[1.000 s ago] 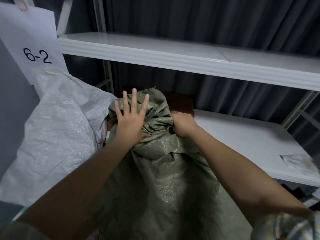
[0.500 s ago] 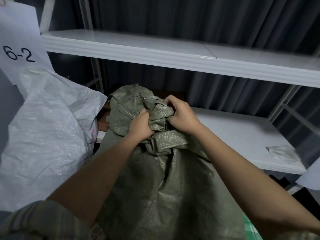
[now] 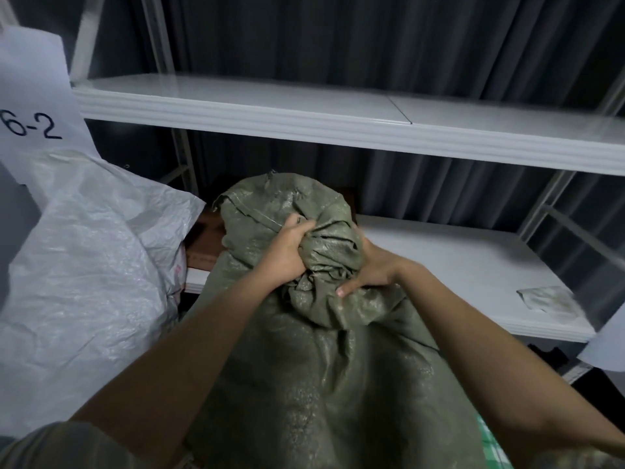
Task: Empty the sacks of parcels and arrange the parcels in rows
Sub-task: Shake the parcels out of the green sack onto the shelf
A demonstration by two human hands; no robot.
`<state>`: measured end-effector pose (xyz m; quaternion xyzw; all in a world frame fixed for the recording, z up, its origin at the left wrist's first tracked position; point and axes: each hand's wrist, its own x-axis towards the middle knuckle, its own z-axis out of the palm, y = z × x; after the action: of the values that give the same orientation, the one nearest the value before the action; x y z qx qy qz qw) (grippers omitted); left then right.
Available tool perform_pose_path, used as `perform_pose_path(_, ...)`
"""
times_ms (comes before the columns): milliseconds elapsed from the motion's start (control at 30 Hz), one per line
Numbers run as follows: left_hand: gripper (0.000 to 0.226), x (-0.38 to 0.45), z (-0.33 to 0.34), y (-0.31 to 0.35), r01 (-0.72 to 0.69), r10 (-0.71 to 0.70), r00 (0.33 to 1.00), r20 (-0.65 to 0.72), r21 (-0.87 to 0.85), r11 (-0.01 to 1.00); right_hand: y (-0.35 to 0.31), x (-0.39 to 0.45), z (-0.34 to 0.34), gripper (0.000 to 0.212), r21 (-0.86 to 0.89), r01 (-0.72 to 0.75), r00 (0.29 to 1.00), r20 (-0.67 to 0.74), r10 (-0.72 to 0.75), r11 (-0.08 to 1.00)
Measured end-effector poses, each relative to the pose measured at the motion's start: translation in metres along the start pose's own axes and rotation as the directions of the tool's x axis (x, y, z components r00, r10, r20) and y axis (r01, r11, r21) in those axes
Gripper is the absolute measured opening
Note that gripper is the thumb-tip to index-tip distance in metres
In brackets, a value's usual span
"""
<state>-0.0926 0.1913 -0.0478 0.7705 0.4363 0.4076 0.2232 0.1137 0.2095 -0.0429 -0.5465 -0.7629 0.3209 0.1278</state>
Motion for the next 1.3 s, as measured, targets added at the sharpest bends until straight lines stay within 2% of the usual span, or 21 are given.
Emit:
perform_pose_path(67,0.042,-0.002,-0.002,-0.001,0.017,-0.016,0.999,0.043,-0.029,0.999,0.002,0.007,0.021,0.137,0.062,0.014,0.997,-0.078,-0.009,0.998)
perform_pose_path(100,0.043,-0.003,-0.004,-0.003,0.026,-0.023,0.998,0.063,-0.037,0.999,0.001,0.010,0.030,0.118,0.052,0.017,0.992,-0.127,-0.010,0.999)
perform_pose_path(167,0.046,-0.006,-0.010,-0.006,0.054,-0.052,0.992,0.113,-0.019,0.998,-0.005,0.009,0.042,0.068,-0.008,-0.009,0.979,-0.202,0.007,1.000)
perform_pose_path(233,0.062,-0.009,-0.018,-0.009,0.098,-0.106,0.978,0.179,0.053,0.994,-0.009,0.009,0.046,0.041,-0.122,-0.037,0.967,-0.254,0.005,0.992)
perform_pose_path(333,0.121,-0.011,-0.035,-0.021,0.178,-0.225,0.928,0.297,0.175,0.968,-0.017,0.010,0.037,0.028,-0.391,-0.091,0.948,-0.315,-0.040,0.916)
perform_pose_path(367,0.134,-0.010,-0.042,-0.025,0.196,-0.255,0.917,0.307,0.211,0.958,-0.019,0.010,0.031,0.026,-0.458,-0.087,0.942,-0.326,-0.076,0.884)
perform_pose_path(500,0.153,0.005,-0.070,-0.030,0.161,-0.255,0.943,0.212,0.380,0.911,-0.033,0.017,0.005,0.038,-0.584,0.017,0.902,-0.342,-0.265,0.811)
perform_pose_path(567,0.151,0.019,-0.080,-0.030,0.147,-0.267,0.948,0.176,0.504,0.851,-0.041,0.023,-0.004,0.041,-0.651,0.056,0.872,-0.337,-0.354,0.757)
perform_pose_path(633,0.141,0.027,-0.082,-0.026,0.146,-0.309,0.932,0.187,0.589,0.795,-0.048,0.026,-0.012,0.042,-0.659,0.072,0.850,-0.352,-0.392,0.749)
perform_pose_path(733,0.111,0.030,-0.075,-0.022,0.167,-0.325,0.920,0.218,0.532,0.830,-0.052,0.028,-0.015,0.043,-0.592,0.089,0.840,-0.387,-0.380,0.801)
perform_pose_path(867,0.077,0.030,-0.067,-0.018,0.171,-0.277,0.948,0.156,0.484,0.858,-0.055,0.031,-0.020,0.039,-0.578,0.091,0.809,-0.432,-0.399,0.811)
perform_pose_path(1033,0.078,0.027,-0.063,-0.012,0.204,-0.249,0.968,0.036,0.467,0.860,-0.062,0.035,-0.025,0.031,-0.580,0.051,0.737,-0.528,-0.423,0.813)
perform_pose_path(1167,0.069,0.023,-0.053,-0.009,0.238,-0.262,0.965,-0.015,0.474,0.848,-0.065,0.034,-0.027,0.032,-0.585,0.039,0.766,-0.503,-0.400,0.810)
perform_pose_path(1300,0.066,0.027,-0.056,0.001,0.192,-0.184,0.981,-0.064,0.497,0.846,-0.066,0.031,-0.028,0.024,-0.555,-0.009,0.672,-0.619,-0.406,0.832)
